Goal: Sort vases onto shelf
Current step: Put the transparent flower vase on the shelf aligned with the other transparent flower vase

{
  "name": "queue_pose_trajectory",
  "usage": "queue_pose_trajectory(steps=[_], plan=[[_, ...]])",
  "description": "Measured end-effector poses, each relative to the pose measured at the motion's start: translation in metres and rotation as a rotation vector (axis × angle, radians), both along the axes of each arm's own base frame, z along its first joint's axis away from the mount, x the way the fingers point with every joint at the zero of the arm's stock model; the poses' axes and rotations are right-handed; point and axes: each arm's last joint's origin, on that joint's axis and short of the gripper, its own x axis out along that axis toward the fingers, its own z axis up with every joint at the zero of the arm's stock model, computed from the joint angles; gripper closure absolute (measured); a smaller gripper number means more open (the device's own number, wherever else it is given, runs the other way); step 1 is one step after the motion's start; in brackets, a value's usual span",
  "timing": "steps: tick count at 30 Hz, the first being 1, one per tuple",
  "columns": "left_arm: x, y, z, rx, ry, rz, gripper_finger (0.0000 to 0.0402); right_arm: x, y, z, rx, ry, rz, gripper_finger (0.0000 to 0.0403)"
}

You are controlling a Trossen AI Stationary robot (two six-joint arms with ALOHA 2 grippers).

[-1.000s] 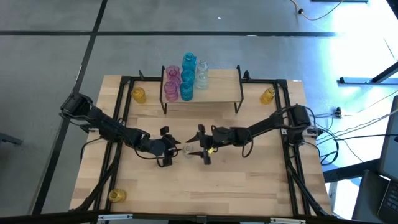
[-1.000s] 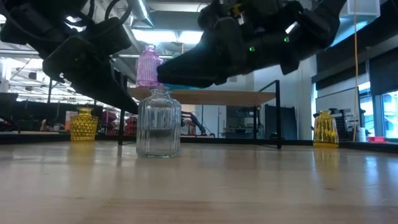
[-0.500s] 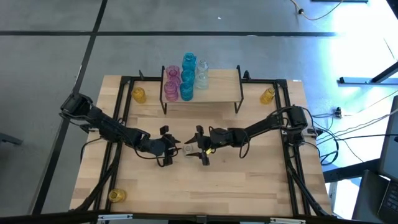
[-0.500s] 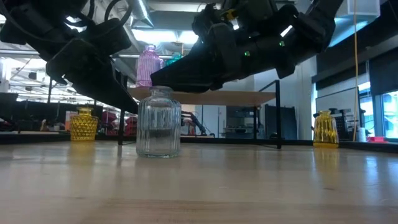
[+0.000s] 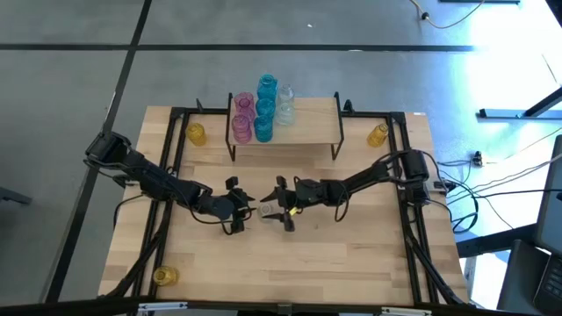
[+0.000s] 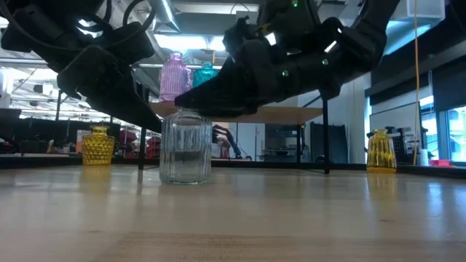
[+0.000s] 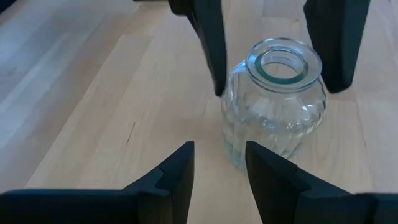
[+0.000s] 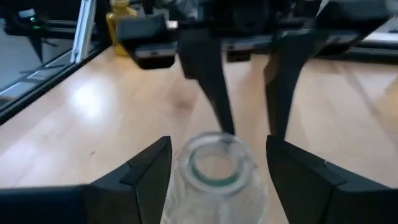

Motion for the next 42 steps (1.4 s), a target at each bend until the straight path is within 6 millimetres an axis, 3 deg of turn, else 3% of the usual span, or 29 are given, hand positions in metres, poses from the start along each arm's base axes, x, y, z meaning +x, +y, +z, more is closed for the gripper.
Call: queue_pose_trajectory(steps=[5,15,26,37,42], plan=[[0.000,0.001,0.000,-0.001,-0.001,0.003,0.0264,0.005,-0.004,-0.003,0.039,0.008,0.040,0.0186],[0.000,0.001,0.000,-0.001,0.001,0.003,0.0264,0.005,-0.004,-0.004,0.038,0.008,0.053,0.0278],[0.000,0.001,-0.001,0.001,0.006,0.002,0.0264,0.003,-0.004,0.000,-0.006,0.015,0.064,0.0271],[0.000,0.001,-0.001,0.002,0.011,0.002,0.0264,-0.013,-0.008,0.037,-0.123,0.087,0.033,0.0273],[0.000,0.001,-0.001,0.001,0.010,0.003,0.0264,-0.026,-0.011,0.071,-0.202,0.052,-0.007,0.0278]])
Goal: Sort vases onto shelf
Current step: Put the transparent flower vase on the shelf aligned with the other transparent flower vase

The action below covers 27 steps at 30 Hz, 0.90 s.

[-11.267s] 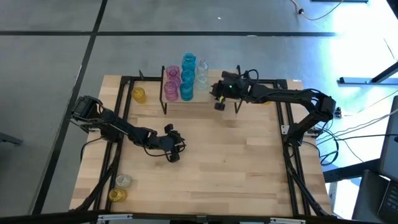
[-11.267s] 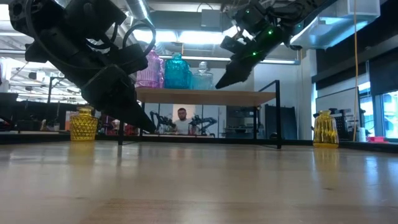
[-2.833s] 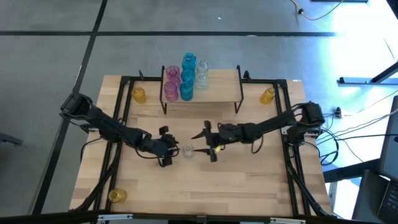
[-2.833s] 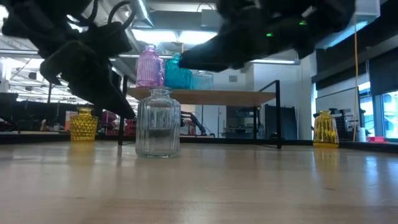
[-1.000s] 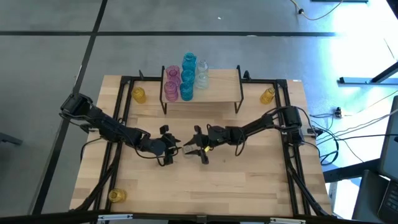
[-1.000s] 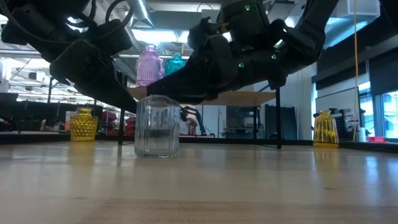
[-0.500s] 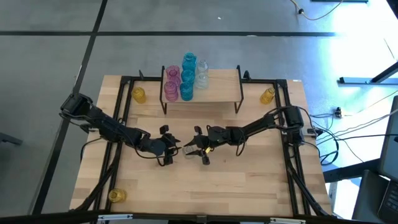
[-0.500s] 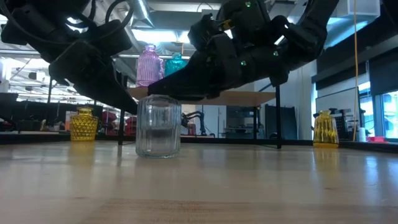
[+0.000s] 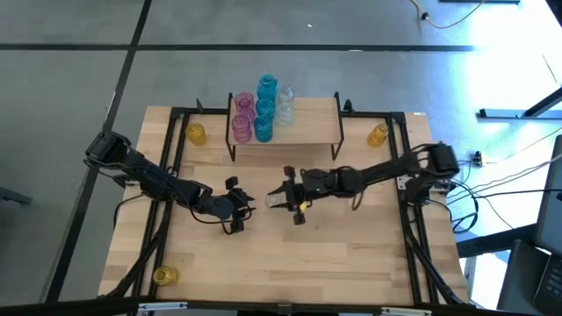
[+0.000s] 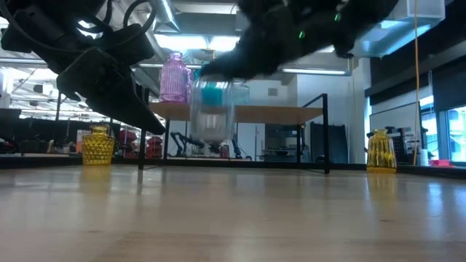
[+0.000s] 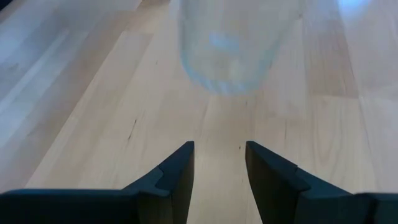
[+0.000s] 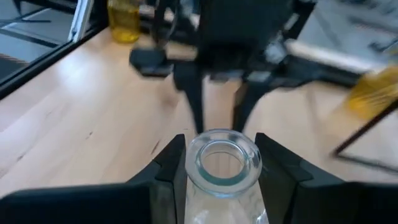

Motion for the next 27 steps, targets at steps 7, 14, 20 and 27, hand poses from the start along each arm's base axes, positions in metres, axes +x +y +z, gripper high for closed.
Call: queue_pose_trajectory(steps=[7,14,20,27], plan=[[0.000,0.000,0.000,-0.001,-0.004,0.001,0.0264,-0.025,-0.021,0.052,-0.154,-0.083,-0.163,0.0274],[0.000,0.000,0.000,0.007,-0.007,0.010,0.0264,-0.042,-0.067,0.081,-0.175,-0.160,-0.306,0.0273],[0.000,0.001,0.001,0.014,-0.010,0.018,0.0264,-0.044,-0.107,0.085,-0.153,-0.211,-0.413,0.0272],[0.000,0.001,0.000,0.014,-0.009,0.018,0.0264,-0.040,-0.134,0.073,-0.110,-0.218,-0.450,0.0272]])
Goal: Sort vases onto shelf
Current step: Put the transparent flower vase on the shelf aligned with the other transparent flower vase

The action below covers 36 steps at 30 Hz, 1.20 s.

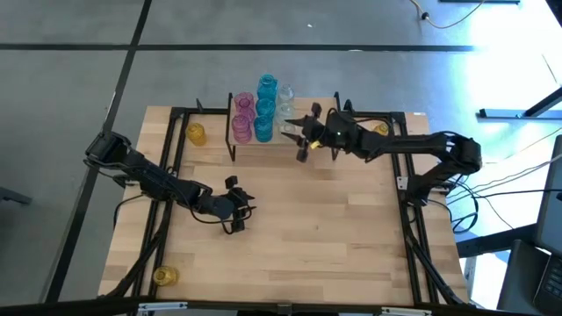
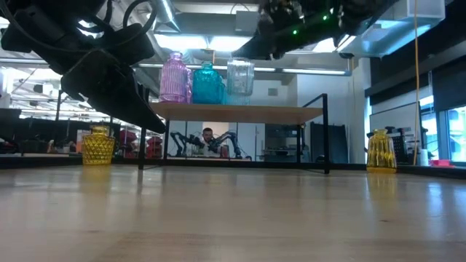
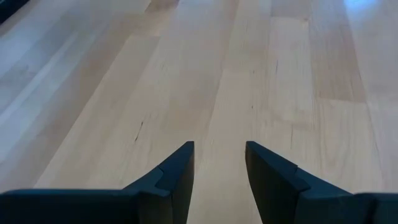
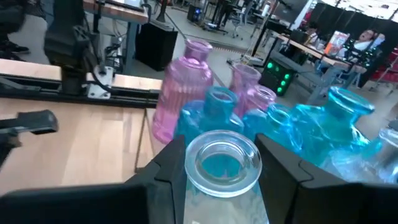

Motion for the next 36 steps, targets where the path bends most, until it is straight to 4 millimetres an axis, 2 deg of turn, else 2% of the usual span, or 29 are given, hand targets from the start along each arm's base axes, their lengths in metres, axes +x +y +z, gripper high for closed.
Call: queue_pose_trajectory(steps=[3,14,36], plan=[[0.000,0.000,0.000,0.000,0.000,0.000,0.0264,0.002,-0.006,-0.005,0.010,0.006,-0.014,0.0272],[0.000,0.000,0.000,0.000,0.001,0.000,0.0264,0.011,-0.007,-0.016,0.014,-0.006,-0.005,0.0272],[0.000,0.000,0.000,0.000,0.002,0.000,0.0264,0.009,-0.012,-0.015,0.011,-0.018,-0.021,0.0271]])
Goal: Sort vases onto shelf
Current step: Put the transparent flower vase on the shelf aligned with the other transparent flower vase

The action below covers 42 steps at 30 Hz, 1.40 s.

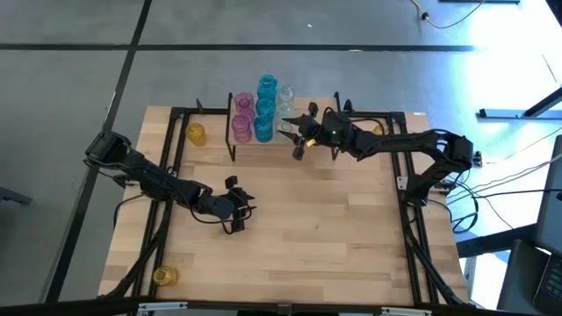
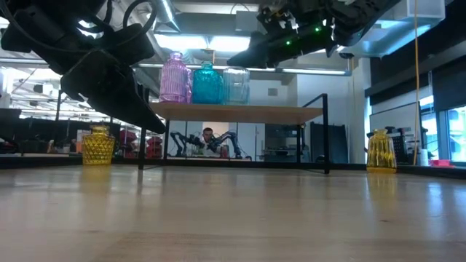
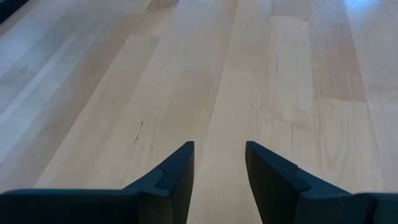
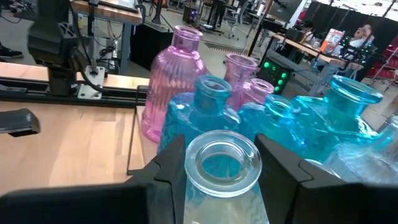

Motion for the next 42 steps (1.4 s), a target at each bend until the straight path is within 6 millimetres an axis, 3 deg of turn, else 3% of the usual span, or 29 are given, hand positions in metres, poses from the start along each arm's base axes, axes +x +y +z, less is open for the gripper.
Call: queue_pose_trajectory(steps=[20,32,42], plan=[[0.0000,0.0000,0.0000,0.000,0.000,0.000,0.0264,0.0018,-0.0047,-0.0053,0.002,0.006,-0.012,0.0269],[0.0000,0.0000,0.0000,0.000,0.000,0.000,0.0264,0.0016,-0.0056,-0.0055,-0.026,0.016,-0.045,0.0181],[0.0000,-0.0001,0.0000,0.000,0.000,0.000,0.0264,0.0017,-0.0071,0.0001,-0.081,-0.024,-0.090,0.0181]])
